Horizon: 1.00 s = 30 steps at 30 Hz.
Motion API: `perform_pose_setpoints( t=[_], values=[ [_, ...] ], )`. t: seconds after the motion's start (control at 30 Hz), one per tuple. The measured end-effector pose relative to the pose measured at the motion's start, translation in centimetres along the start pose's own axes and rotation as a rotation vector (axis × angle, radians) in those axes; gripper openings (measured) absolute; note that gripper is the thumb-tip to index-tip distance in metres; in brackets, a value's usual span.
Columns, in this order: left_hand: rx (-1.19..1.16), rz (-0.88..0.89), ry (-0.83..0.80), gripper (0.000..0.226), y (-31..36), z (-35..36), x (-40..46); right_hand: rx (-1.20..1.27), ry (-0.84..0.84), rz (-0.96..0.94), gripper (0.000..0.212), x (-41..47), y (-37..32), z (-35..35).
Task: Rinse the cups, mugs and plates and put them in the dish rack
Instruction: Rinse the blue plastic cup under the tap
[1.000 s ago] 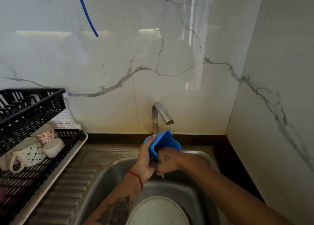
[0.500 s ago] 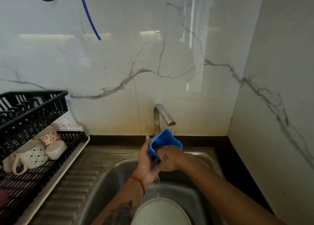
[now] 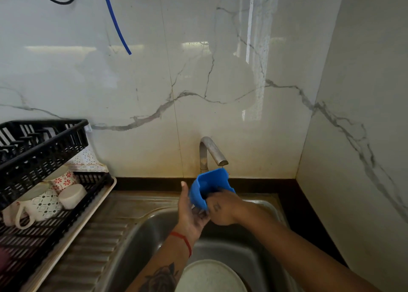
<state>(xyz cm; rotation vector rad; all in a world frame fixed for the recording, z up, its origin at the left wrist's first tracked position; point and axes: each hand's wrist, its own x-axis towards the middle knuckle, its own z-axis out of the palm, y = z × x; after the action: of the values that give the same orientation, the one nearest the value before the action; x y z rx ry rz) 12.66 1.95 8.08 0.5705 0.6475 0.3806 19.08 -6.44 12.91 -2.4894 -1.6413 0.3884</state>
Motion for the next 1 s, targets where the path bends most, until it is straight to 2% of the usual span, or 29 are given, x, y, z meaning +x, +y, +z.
perform_pose_setpoints(
  t=[0.07, 0.13, 0.2, 0.3, 0.33, 0.43, 0.5, 0.53, 0.6, 0.67, 0.77, 0.87, 0.93, 1.0],
  values=[
    [-0.121, 0.017, -0.09, 0.073, -0.5, 0.2, -0.2, 0.297, -0.052, 0.037, 0.024, -0.2, -0.5, -0.3],
    [-0.173, -0.001, -0.117, 0.076, -0.3, 0.5, -0.3, 0.389, -0.086, -0.003, 0.03, -0.5, -0.9, -0.4],
    [-0.161, -0.023, -0.081, 0.077, 0.2, 0.5, -0.3, 0.22, -0.11, -0.052, 0.035, -0.8, -0.6, -0.4],
    [-0.102, -0.034, -0.063, 0.072, 0.5, 0.1, -0.4, -0.172, -0.113, -0.051, 0.039, -0.8, -0.1, -0.6],
    [-0.092, -0.044, -0.062, 0.072, 0.3, 0.0, -0.5, -0.188, -0.129, -0.035, 0.038, -0.6, 0.0, -0.6],
    [-0.075, -0.081, -0.056, 0.075, 0.0, 0.0, -0.3, 0.157, -0.234, 0.005, 0.034, -0.5, -0.2, -0.2],
    [-0.032, -0.096, -0.03, 0.069, 0.2, -0.2, -0.1, 0.219, -0.268, -0.014, 0.042, -0.8, 0.0, 0.1],
    [-0.003, -0.105, -0.027, 0.065, 0.3, -0.4, -0.1, 0.132, -0.264, -0.021, 0.047, -1.0, 0.2, 0.4],
    [0.035, -0.136, -0.012, 0.06, 0.6, -0.4, -0.1, -0.221, -0.197, -0.023, 0.052, -1.1, 0.6, 0.9],
    [0.061, -0.162, 0.023, 0.061, 0.7, -0.3, 0.0, -0.487, -0.121, -0.011, 0.045, -0.9, 0.9, 1.6],
    [0.07, -0.188, 0.003, 0.061, 0.9, 0.1, 0.0, -0.345, -0.053, 0.019, 0.03, -0.7, 0.8, 1.7],
    [-0.021, -0.171, -0.036, 0.058, 0.5, 0.3, -0.2, -0.151, -0.049, -0.035, 0.029, -0.7, 0.2, 1.4],
    [-0.01, -0.169, -0.001, 0.055, 0.3, 0.4, -0.2, -0.17, -0.106, -0.055, 0.044, -0.7, 0.1, 1.3],
    [0.036, -0.168, 0.0, 0.051, 0.3, 0.5, -0.1, -0.298, -0.115, -0.075, 0.068, -0.5, 0.2, 1.0]
  ],
)
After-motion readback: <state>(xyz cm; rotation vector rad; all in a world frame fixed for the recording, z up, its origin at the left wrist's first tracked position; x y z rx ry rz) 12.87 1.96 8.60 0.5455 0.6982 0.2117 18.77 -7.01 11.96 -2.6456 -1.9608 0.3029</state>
